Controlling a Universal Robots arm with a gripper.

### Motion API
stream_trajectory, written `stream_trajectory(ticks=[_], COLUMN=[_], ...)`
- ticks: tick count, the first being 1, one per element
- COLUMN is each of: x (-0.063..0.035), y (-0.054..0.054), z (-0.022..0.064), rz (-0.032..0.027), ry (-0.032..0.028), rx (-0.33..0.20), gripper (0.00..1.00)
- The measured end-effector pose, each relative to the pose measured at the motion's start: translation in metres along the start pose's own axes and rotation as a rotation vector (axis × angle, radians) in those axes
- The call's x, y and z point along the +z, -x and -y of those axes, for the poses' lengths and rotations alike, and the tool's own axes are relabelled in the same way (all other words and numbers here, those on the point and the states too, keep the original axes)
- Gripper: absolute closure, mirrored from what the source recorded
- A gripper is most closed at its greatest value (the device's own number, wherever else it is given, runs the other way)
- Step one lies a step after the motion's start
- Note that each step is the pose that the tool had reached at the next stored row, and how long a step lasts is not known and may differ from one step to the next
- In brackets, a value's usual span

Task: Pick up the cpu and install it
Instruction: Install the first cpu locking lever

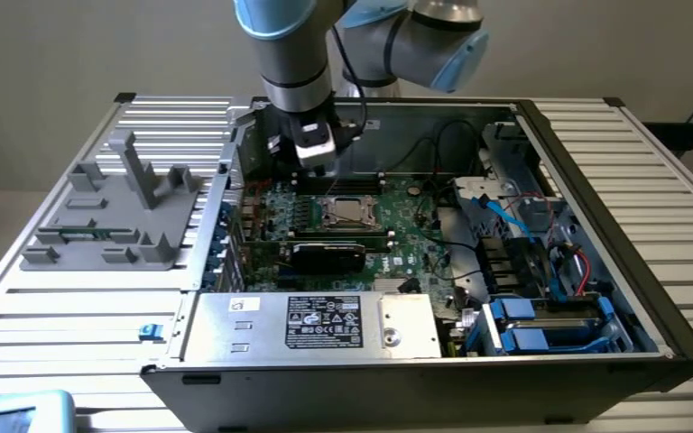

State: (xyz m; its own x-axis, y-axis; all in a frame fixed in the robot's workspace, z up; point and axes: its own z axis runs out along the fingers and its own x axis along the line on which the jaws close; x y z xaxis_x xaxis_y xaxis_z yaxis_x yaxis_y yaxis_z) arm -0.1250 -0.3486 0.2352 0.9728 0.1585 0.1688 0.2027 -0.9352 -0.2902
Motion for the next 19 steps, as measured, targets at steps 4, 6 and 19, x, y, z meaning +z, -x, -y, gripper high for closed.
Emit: stream_trajectory(ticks=[4,6,19], x=[0.0025,0.004,0.0082], y=[0.0005,0.0007,0.0035], z=[-0.0008,-0.0012,-0.0026], rz=[-0.0171,-0.0245,-0.0512], ry=[0.0104,0.0149,0.0311], rx=[0.058,0.084,0.189], gripper=[0.89,0.89,0.89])
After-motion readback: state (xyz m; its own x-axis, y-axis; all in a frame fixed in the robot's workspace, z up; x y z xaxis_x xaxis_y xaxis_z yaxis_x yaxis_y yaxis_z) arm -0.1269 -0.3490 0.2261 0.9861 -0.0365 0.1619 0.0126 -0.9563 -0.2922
